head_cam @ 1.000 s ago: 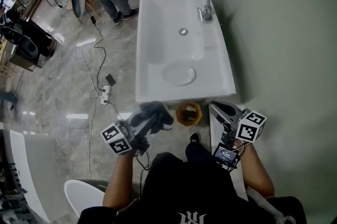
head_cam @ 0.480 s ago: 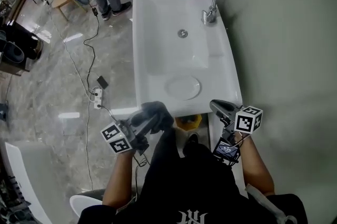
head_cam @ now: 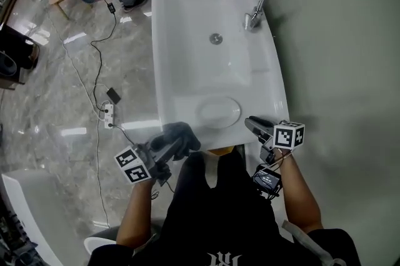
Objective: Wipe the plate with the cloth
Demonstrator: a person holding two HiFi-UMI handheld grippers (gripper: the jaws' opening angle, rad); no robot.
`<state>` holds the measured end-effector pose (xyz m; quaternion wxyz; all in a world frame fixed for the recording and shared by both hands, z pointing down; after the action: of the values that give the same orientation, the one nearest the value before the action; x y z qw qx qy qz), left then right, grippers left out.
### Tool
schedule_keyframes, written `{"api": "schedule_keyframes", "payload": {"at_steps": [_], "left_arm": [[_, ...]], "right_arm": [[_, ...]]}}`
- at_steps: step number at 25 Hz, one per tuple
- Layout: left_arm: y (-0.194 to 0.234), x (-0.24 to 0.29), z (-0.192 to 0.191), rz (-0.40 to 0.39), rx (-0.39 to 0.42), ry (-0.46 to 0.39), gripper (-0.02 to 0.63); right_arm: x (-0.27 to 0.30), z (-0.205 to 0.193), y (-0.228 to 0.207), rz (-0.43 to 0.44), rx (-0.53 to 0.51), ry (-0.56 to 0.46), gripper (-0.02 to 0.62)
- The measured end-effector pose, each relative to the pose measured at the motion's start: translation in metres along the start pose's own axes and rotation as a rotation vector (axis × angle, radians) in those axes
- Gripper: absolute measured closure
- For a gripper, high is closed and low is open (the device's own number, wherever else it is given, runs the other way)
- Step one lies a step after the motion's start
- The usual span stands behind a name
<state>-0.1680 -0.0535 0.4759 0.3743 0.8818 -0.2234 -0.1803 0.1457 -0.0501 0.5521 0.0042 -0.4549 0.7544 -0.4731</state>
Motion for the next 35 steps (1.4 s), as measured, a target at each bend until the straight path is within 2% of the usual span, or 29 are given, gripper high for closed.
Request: {"api": "schedule_keyframes", "payload": {"at_steps": [3, 9, 23, 35], "left_arm": [[0.008, 0.007, -0.002, 0.034, -0.002, -0.010, 0.541], [0.015, 0.017, -0.011, 0.084, -0.003, -0.019, 0.541], [0.022, 0.027, -0.018, 0.097, -0.009, -0.027, 0.541], [0.027, 0.021, -0.015, 0.112, -0.010, -0.032, 0.541]], "right_arm": [[0.014, 0.001, -0.019, 0.000, 0.032, 0.041, 0.522], [0.037, -0.001, -0.041, 0.020, 0.141, 0.094, 0.522], [0.065, -0.008, -0.060, -0.021, 0.198, 0.230, 0.522], [0.076, -0.012, -0.063, -0.011, 0.221, 0.269, 0.523]]}}
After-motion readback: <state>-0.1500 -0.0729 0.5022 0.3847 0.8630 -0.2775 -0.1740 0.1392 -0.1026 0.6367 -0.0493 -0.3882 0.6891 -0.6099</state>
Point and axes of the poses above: the fingertips, and each gripper's own axes: x forward along the fingers, y to its left, z out of its top, the point moved 5 cm from there along -x, backward along the fingers, and after that the axes turned 13 degrees about -y, right-handed, at the moved point
